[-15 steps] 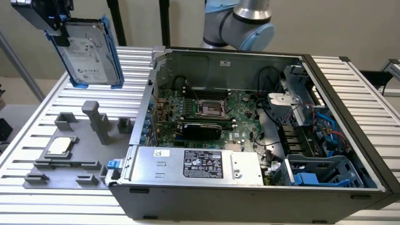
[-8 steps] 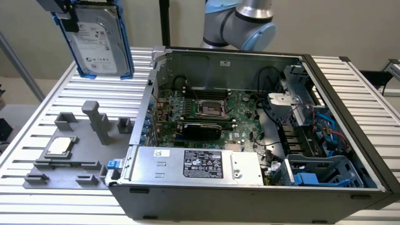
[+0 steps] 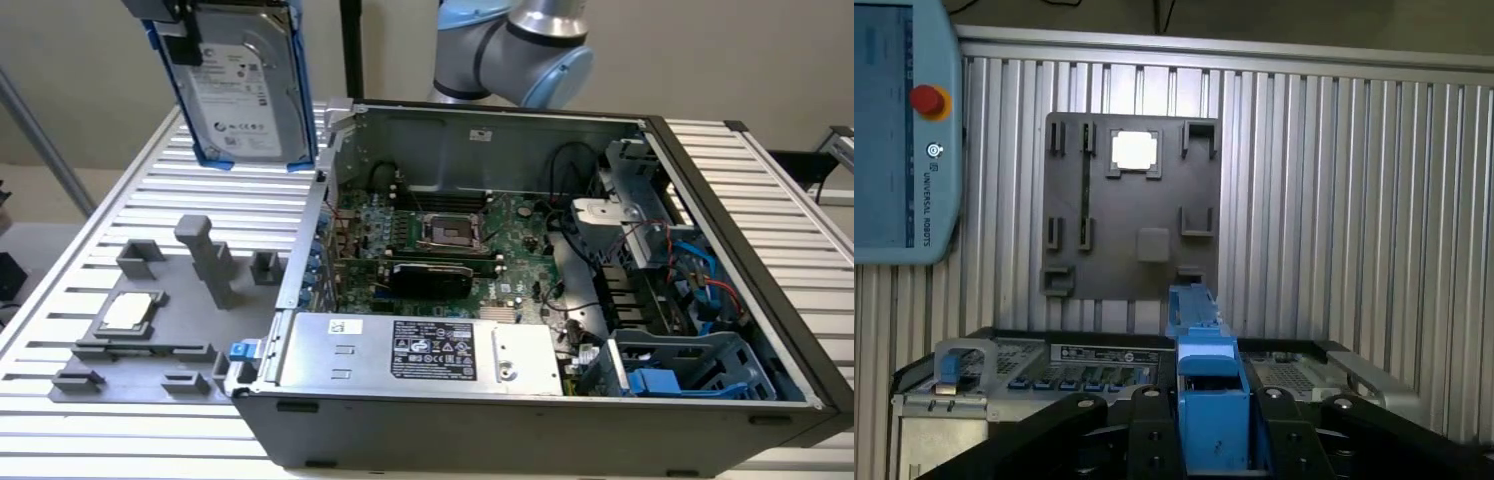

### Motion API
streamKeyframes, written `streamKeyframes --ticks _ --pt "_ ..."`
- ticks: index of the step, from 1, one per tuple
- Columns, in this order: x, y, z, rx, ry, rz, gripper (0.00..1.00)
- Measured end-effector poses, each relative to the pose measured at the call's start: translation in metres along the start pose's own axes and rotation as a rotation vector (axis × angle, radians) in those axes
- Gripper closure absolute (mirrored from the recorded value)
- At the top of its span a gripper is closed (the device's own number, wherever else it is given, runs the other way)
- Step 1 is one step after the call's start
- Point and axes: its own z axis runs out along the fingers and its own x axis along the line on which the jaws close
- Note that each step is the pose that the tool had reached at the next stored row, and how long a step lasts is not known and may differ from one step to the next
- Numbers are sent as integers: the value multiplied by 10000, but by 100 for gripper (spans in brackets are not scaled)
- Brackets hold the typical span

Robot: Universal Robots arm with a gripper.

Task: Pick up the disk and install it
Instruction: 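Pick up the disk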

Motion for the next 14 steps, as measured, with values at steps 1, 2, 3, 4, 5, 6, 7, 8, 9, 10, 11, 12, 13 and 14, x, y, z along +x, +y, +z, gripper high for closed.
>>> streamKeyframes --ticks 1,2,3,4,5,6,7,8,9,10,11,12,13,14 --pt "23 -37 -3 0 0 0 67" --pt "45 -75 -6 0 0 1 67" --pt "67 -113 -9 0 0 0 67" --pt "89 -153 -12 0 0 1 67" --pt "110 -190 -15 0 -1 1 67" --pt "132 -229 -18 0 -1 1 67" --pt "153 -267 -20 1 -1 1 67" --pt "174 -305 -23 1 -2 0 67" --pt "195 -343 -26 1 -1 1 67" --pt "216 -379 -31 -1 1 0 67" --pt "238 -415 -33 -1 0 0 67" --pt "261 -453 -35 0 0 1 67" --pt "282 -489 -39 0 0 1 67" --pt "304 -527 -42 0 0 0 67"
